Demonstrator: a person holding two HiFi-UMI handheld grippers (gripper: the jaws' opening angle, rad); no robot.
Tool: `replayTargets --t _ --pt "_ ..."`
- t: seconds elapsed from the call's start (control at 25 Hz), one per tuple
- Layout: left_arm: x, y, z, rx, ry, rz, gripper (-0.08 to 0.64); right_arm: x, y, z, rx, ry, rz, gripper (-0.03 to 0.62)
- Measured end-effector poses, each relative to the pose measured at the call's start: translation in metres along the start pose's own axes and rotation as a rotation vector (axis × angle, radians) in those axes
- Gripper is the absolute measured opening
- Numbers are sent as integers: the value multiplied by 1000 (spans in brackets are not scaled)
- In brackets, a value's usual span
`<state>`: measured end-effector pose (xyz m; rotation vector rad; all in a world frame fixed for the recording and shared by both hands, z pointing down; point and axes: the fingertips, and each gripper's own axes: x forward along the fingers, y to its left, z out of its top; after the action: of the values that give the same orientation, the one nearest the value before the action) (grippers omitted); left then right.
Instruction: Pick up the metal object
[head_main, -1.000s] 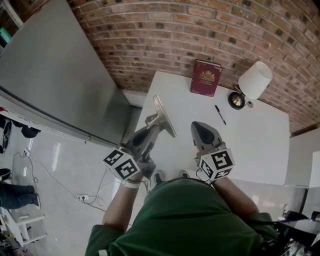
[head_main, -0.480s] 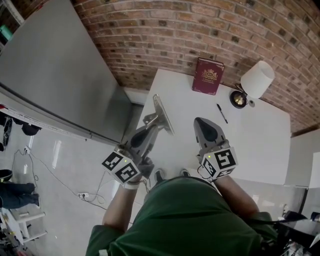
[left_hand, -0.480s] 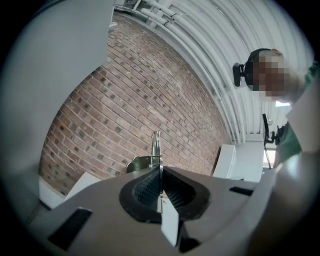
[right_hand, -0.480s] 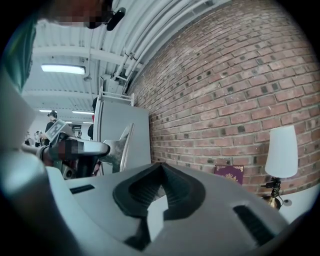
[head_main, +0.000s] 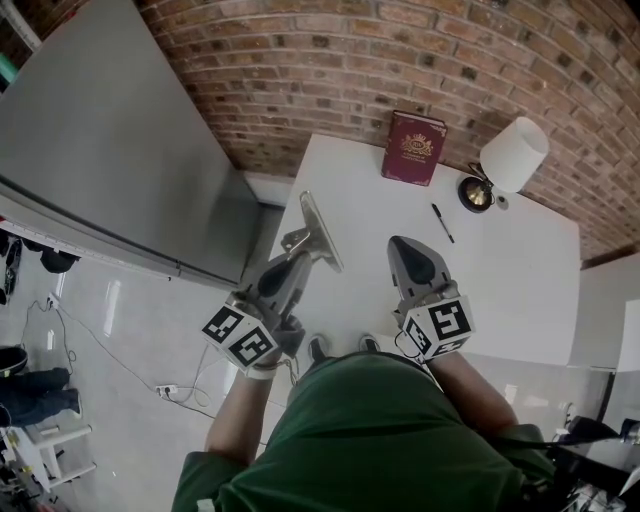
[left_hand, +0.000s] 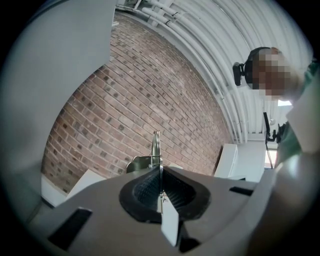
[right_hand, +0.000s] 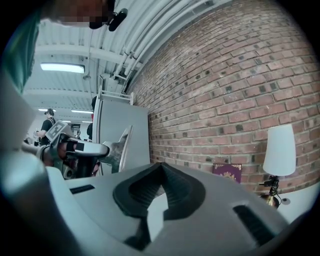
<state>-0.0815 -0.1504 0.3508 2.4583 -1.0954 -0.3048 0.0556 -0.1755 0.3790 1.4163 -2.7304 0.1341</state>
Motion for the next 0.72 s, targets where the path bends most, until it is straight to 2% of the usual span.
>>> replayTargets --t 0.72 --pt "-4 3 -5 -5 15 7 8 1 6 -1 9 -1 9 2"
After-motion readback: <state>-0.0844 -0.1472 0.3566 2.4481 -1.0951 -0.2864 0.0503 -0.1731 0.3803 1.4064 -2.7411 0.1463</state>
